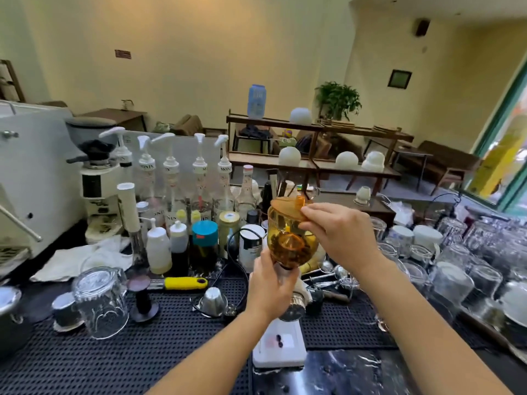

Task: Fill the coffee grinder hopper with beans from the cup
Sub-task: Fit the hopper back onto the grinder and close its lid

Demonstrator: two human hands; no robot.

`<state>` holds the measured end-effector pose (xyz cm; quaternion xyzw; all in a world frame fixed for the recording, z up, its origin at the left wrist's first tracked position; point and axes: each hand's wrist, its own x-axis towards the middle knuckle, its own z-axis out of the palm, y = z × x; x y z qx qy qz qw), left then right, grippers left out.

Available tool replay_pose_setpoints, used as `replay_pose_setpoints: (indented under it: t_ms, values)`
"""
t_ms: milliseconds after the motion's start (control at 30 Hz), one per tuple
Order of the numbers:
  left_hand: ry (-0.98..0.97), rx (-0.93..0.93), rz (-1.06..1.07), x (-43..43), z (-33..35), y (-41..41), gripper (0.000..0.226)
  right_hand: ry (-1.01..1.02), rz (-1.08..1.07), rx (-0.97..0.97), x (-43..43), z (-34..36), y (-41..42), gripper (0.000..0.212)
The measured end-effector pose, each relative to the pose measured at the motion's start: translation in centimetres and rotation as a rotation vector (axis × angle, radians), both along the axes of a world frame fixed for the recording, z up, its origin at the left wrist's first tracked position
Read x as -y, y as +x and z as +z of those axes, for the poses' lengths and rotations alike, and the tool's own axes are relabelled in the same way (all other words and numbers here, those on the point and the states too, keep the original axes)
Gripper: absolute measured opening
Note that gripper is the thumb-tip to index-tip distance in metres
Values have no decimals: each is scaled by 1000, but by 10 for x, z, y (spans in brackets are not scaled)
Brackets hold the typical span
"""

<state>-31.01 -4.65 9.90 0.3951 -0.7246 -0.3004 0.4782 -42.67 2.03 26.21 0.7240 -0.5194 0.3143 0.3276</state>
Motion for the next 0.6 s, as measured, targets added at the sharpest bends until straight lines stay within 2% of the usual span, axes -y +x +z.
replay_pose_setpoints:
  t_ms: [167,300,367,467,533,600]
  values:
    - [-1,2,5,0,-1,0,54,27,32,-93,-4,-7,-2,20]
    - [1,-16,-5,1,-1,0,54,118,39,-81,-4,-5,-4,32]
    - [4,-14,-4,2,-2,0,55,150,49,-3,-2,-2,-3,35]
    - [5,-15,4,2,-3,-1,55,167,49,213,9,8,3,48]
    - [9,-12,4,3,-4,-2,56,294,8,322,23,17,9,59]
    - [16,-8,4,4,-5,-1,58,510,-19,370,36,22,12,70]
